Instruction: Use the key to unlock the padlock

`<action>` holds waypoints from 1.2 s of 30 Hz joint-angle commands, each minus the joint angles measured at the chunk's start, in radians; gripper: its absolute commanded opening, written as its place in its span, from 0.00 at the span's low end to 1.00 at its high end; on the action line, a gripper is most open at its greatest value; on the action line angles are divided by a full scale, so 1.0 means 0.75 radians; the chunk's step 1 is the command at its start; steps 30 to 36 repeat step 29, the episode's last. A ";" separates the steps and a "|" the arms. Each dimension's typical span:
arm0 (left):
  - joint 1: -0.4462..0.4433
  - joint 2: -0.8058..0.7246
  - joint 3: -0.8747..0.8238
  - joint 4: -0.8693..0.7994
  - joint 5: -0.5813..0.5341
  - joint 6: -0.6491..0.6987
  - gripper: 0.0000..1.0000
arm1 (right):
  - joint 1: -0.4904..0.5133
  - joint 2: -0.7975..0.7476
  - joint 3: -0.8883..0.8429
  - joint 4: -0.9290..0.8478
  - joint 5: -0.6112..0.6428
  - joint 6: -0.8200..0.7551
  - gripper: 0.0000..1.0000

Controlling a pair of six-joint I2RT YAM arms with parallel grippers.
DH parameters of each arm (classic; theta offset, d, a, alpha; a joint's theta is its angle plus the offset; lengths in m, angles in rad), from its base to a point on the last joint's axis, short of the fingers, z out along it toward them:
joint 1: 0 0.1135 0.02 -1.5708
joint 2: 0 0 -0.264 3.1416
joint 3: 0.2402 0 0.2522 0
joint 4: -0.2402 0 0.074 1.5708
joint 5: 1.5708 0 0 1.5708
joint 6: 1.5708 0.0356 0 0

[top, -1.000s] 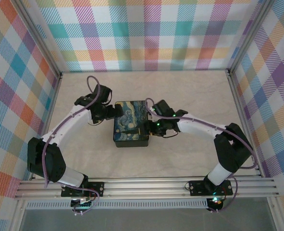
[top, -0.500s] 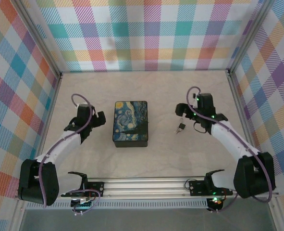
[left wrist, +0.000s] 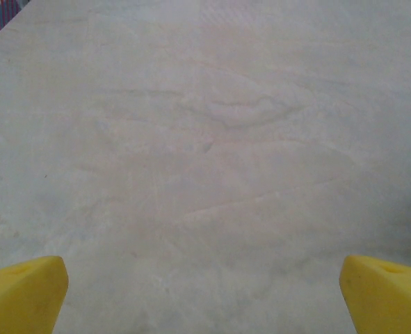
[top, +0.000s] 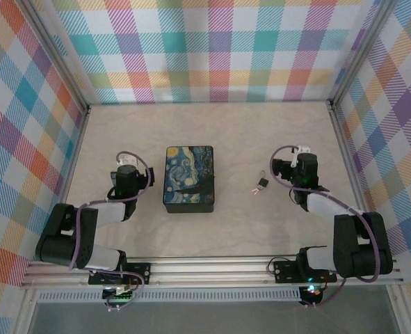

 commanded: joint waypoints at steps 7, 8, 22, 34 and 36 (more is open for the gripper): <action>0.096 0.122 0.059 0.138 0.203 0.008 1.00 | -0.038 0.282 -0.097 0.634 -0.151 -0.119 1.00; 0.100 0.124 0.058 0.144 0.205 0.009 1.00 | -0.040 0.263 -0.050 0.502 -0.173 -0.122 1.00; 0.098 0.123 0.060 0.136 0.224 0.016 1.00 | -0.066 0.286 -0.017 0.469 -0.211 -0.104 1.00; 0.109 0.125 0.068 0.123 0.278 0.026 1.00 | -0.069 0.288 -0.018 0.470 -0.211 -0.102 1.00; 0.109 0.125 0.068 0.123 0.278 0.026 1.00 | -0.069 0.288 -0.018 0.470 -0.211 -0.102 1.00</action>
